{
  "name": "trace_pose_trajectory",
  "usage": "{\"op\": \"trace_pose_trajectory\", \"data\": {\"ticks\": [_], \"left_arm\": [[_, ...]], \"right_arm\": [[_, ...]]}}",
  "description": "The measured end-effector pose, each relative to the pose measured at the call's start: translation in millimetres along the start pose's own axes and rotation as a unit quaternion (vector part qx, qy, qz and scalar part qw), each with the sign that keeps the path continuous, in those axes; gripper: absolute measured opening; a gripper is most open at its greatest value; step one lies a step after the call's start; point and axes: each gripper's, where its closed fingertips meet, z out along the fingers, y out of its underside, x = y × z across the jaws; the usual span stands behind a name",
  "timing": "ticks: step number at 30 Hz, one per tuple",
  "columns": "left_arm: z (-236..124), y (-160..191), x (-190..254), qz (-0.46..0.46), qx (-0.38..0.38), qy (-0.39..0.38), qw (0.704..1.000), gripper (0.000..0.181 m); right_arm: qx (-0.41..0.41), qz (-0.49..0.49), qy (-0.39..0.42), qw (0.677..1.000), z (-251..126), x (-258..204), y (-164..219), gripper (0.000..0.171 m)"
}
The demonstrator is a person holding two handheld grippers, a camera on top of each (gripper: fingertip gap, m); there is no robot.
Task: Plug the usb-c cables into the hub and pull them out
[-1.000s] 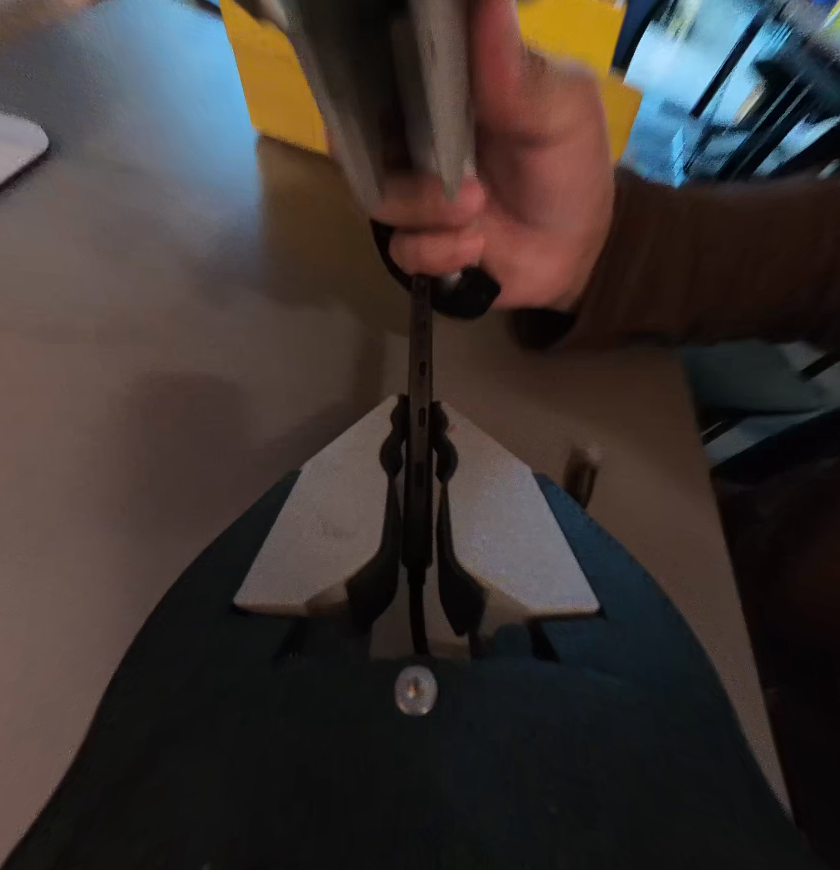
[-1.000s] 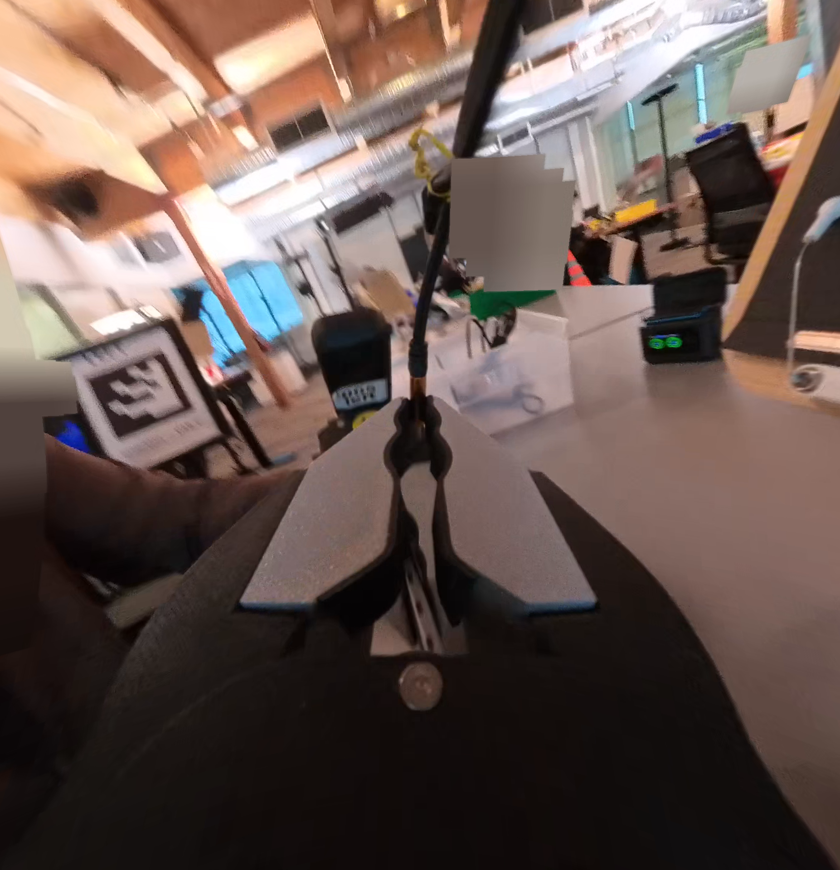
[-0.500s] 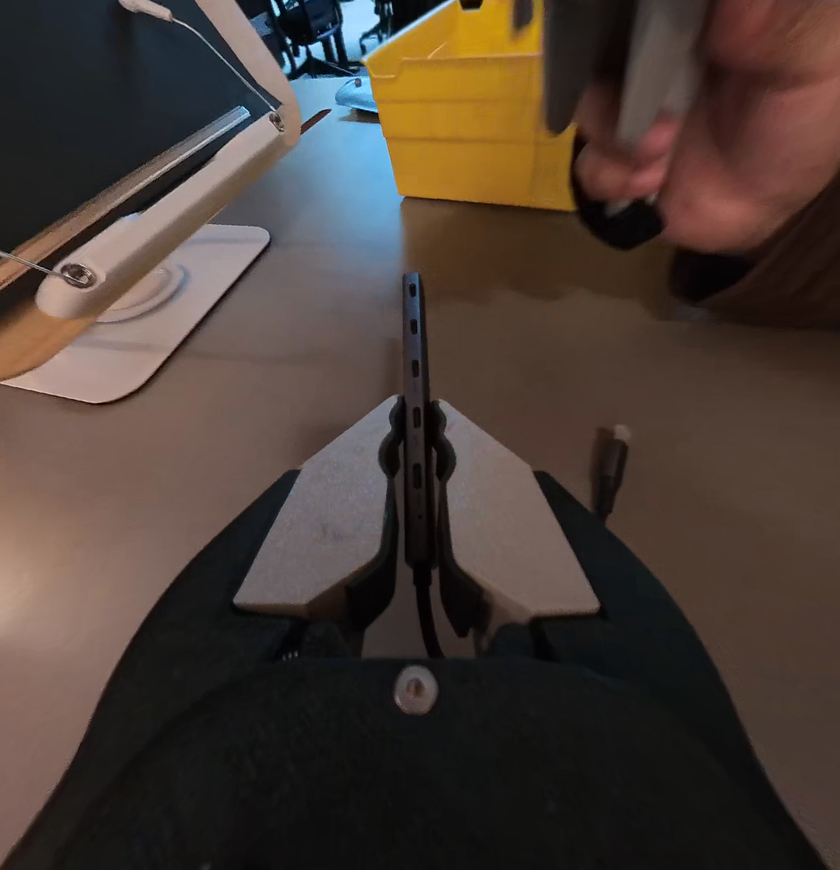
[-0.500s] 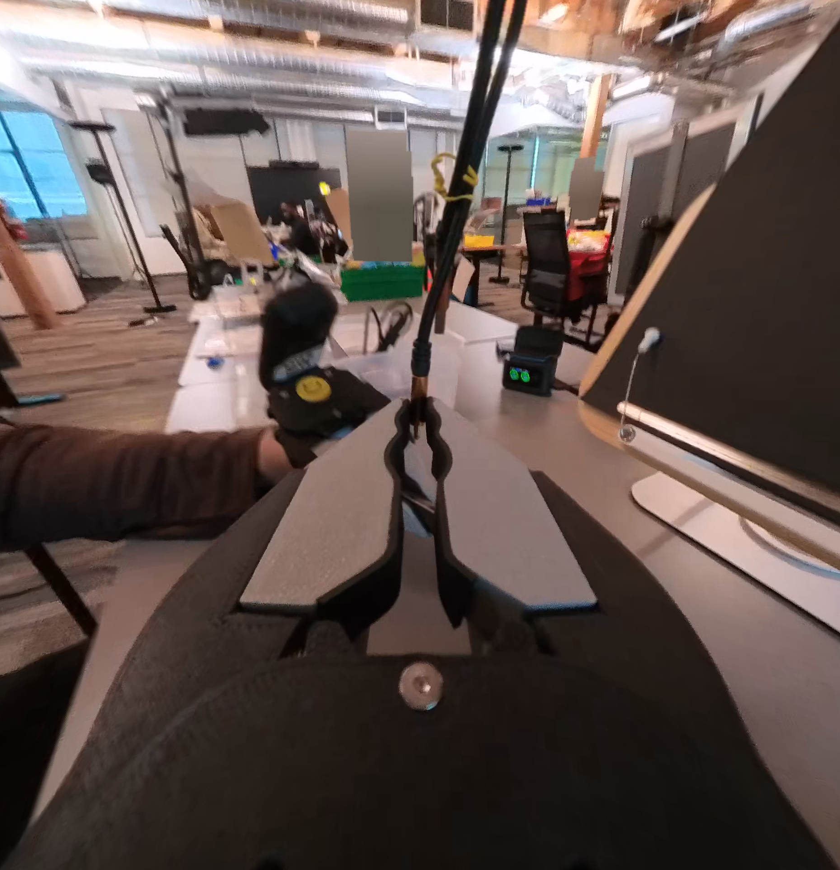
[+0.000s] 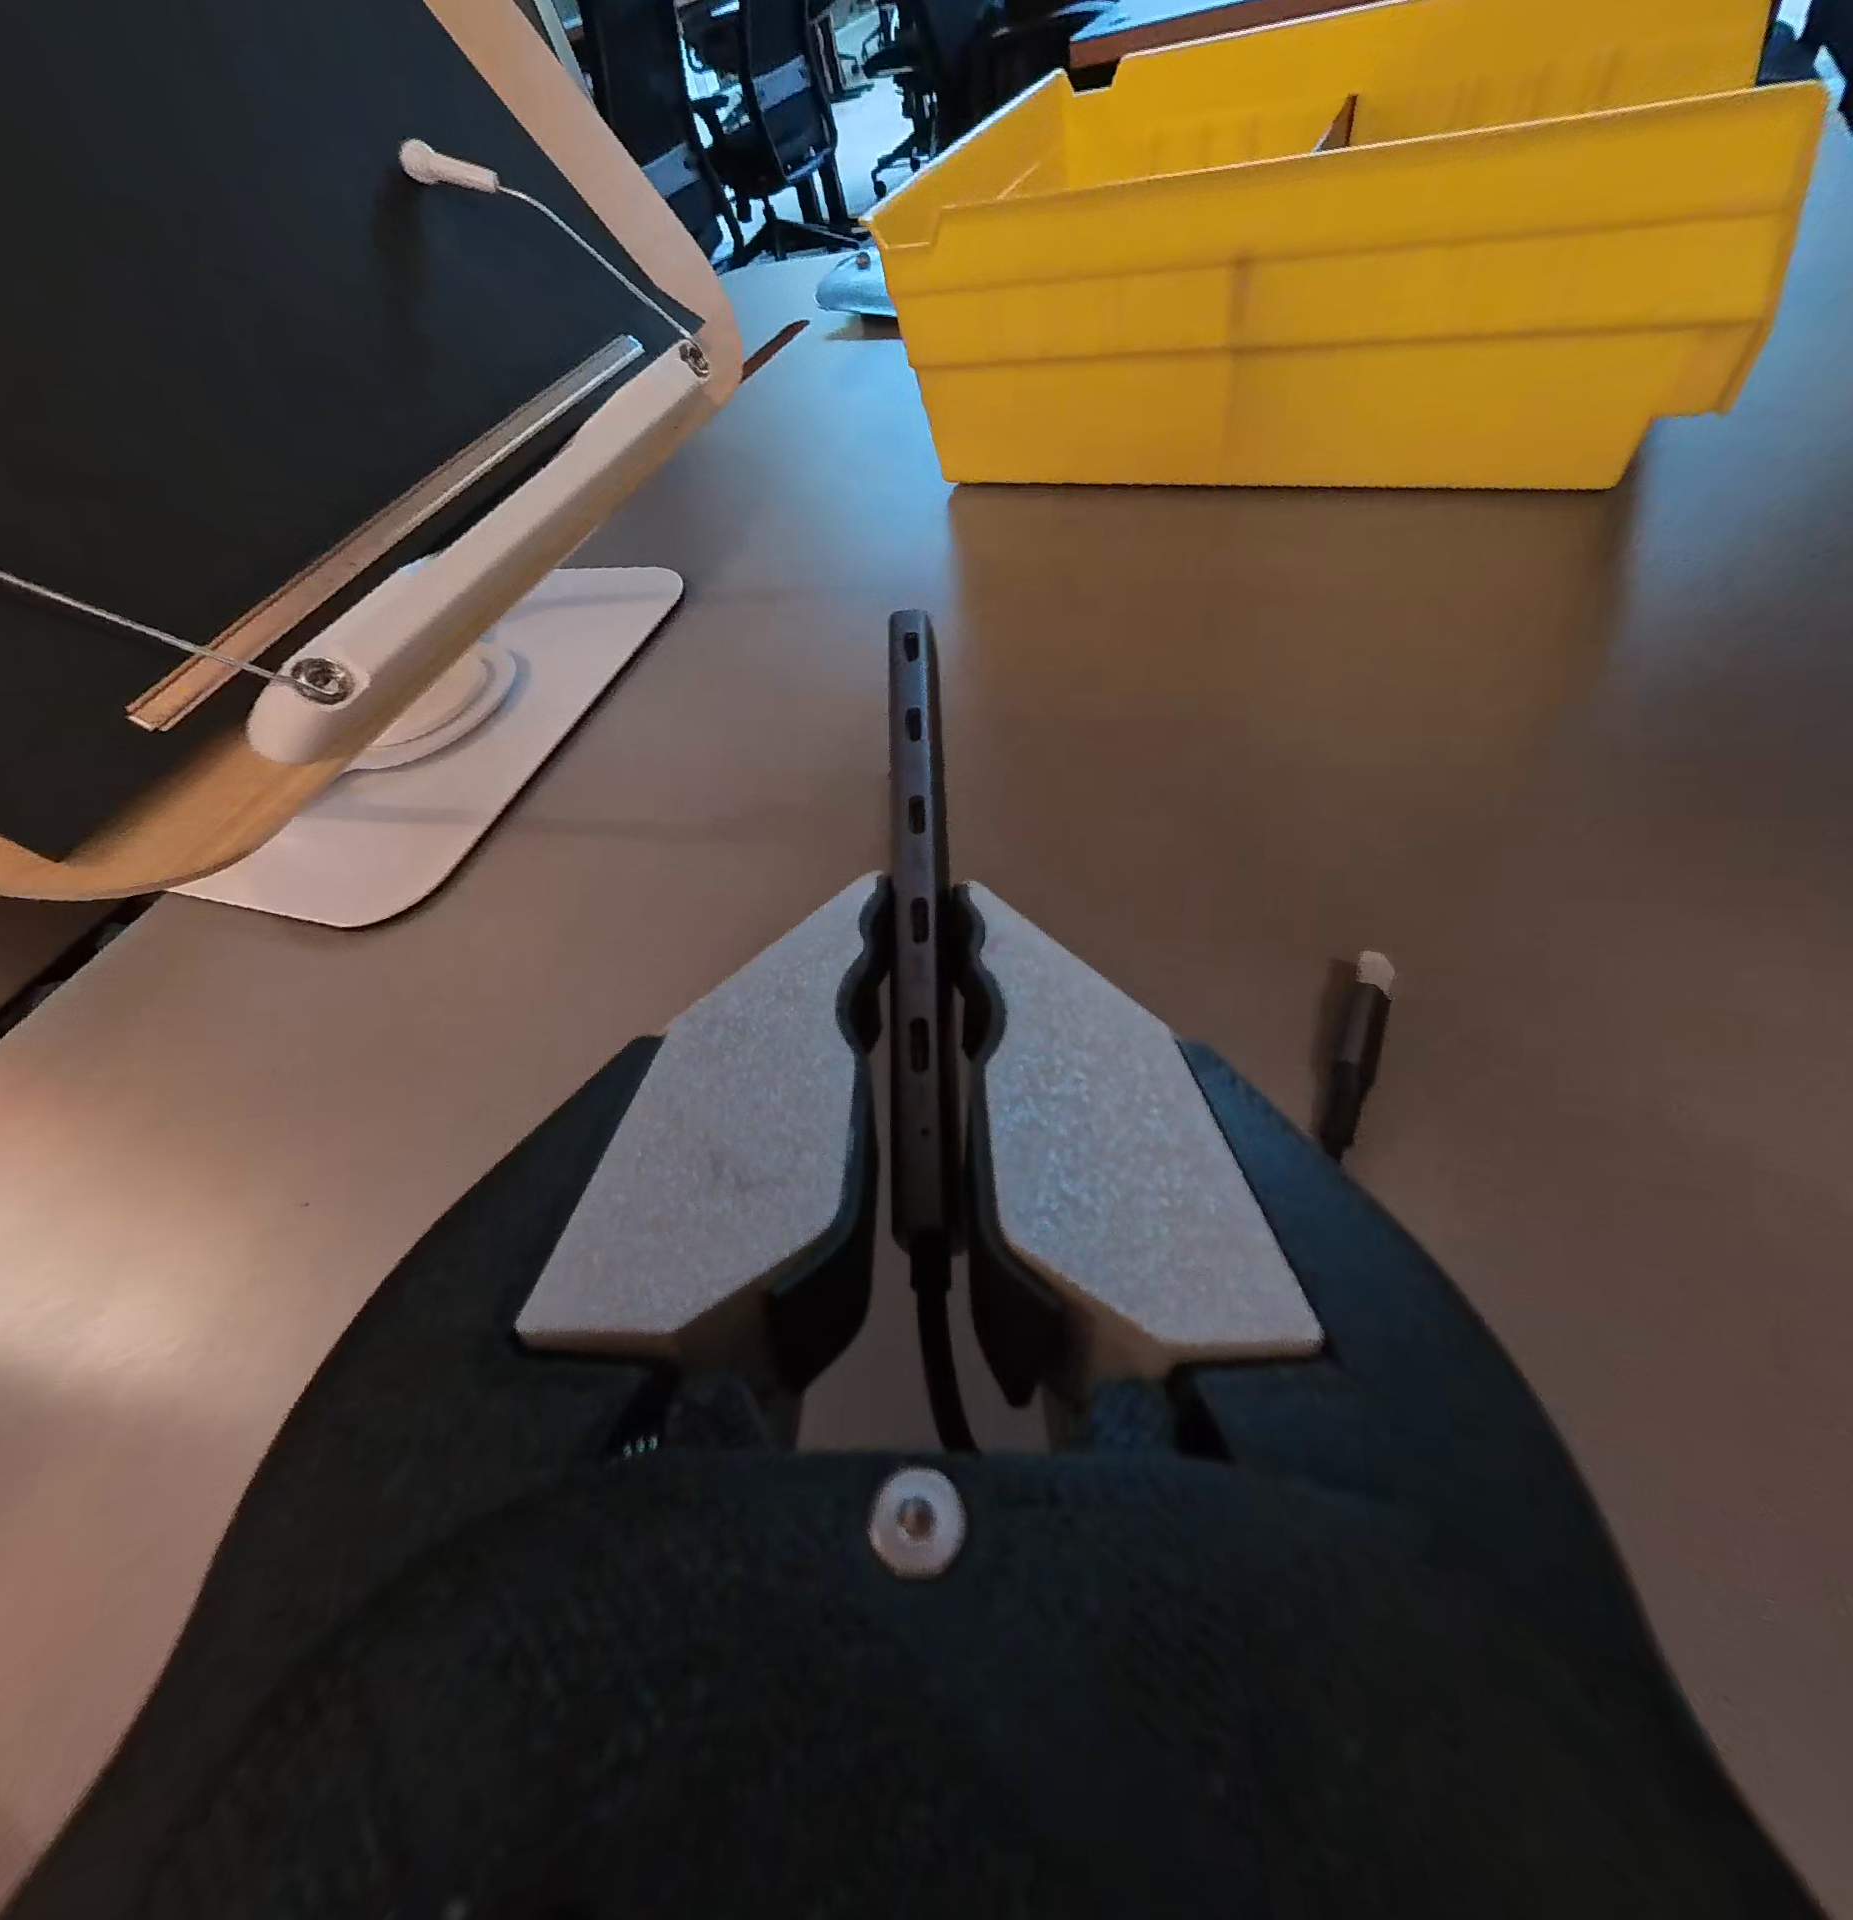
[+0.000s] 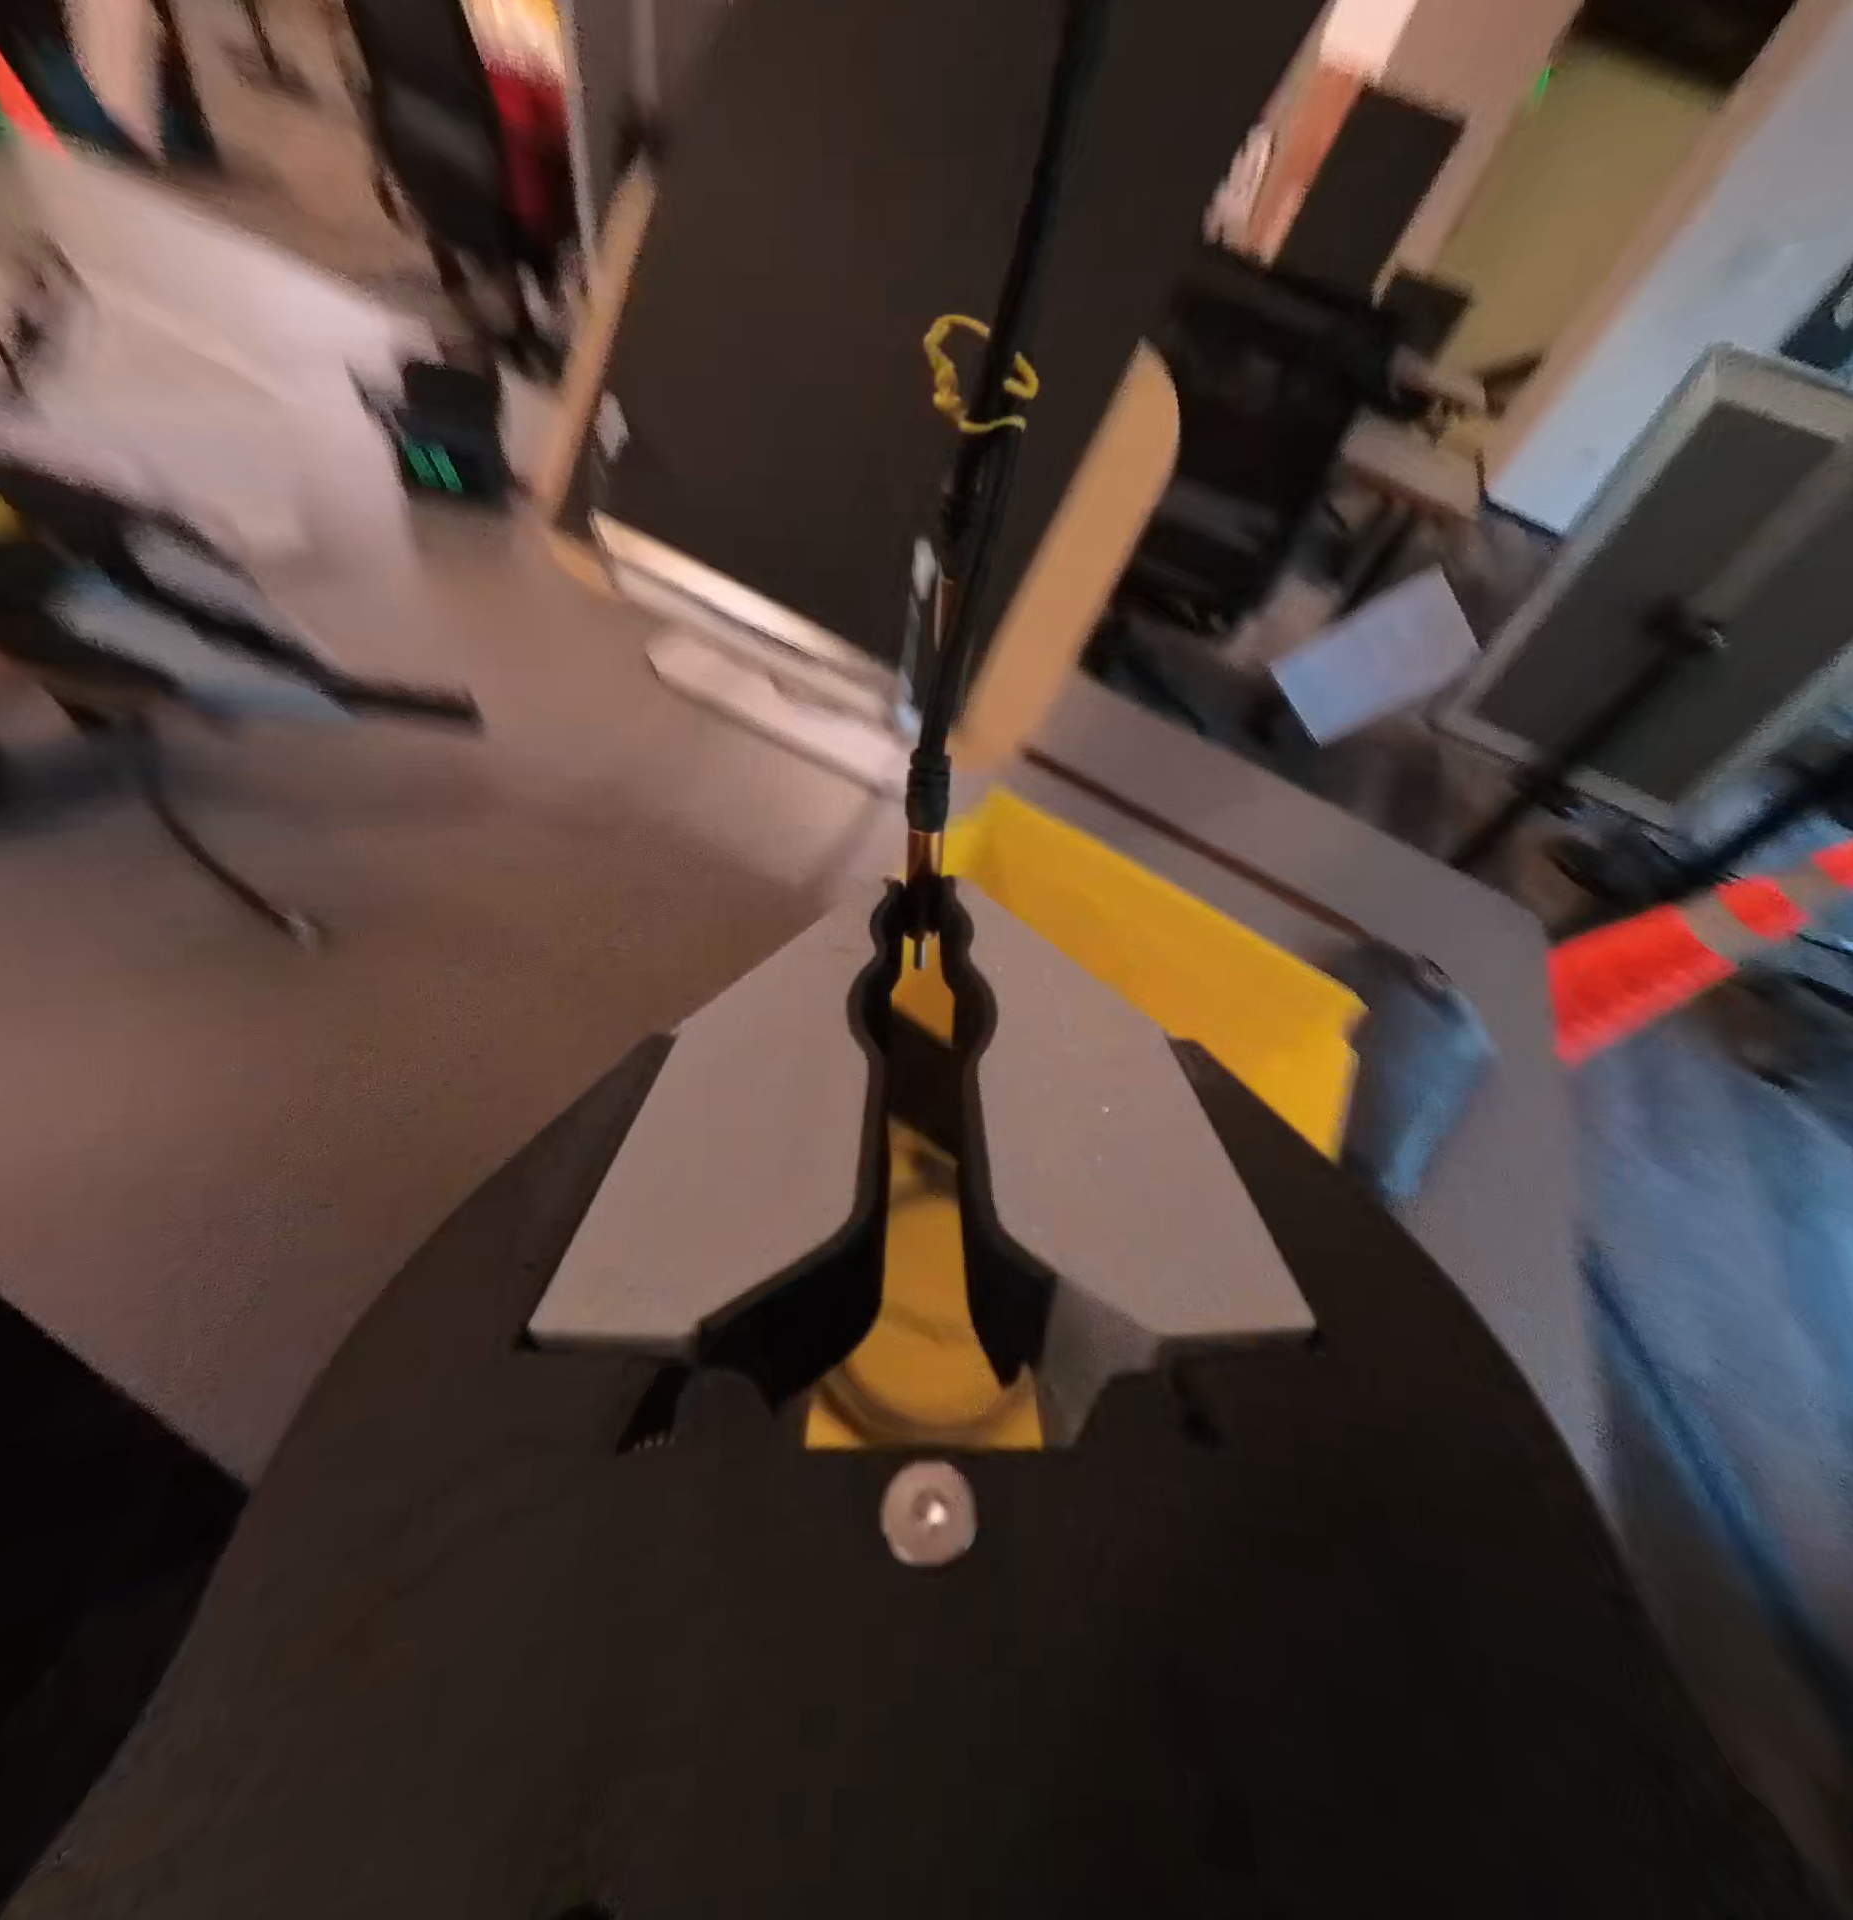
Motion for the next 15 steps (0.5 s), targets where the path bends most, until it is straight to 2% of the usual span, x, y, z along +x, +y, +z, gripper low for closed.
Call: {"op": "trace_pose_trajectory", "data": {"ticks": [3, 7, 9, 12, 13, 15], "left_arm": [[1, 4, -3, 0.001, -0.005, -0.010, 1.000, 0.008], [2, 6, -4, -0.001, -0.010, -0.013, 1.000, 0.008], [4, 6, -2, 0.005, -0.011, -0.012, 1.000, 0.008], [4, 6, 1, 0.013, -0.011, -0.009, 1.000, 0.008], [3, 4, 2, 0.011, -0.005, -0.003, 1.000, 0.008], [-1, -3, 9, -0.002, 0.019, 0.025, 1.000, 0.007]], "right_arm": [[-0.133, -0.103, 0.030, 0.985, -18, 25, 61, 0.003], [-0.324, -0.227, 0.042, 0.918, -28, 48, 143, 0.006], [-0.386, -0.301, 0.062, 0.870, -21, 62, 170, 0.029], [-0.465, -0.348, 0.078, 0.810, -13, 76, 187, 0.032], [-0.466, -0.355, 0.087, 0.806, -9, 77, 181, 0.034], [-0.430, -0.354, 0.105, 0.824, 3, 72, 156, 0.033]]}}
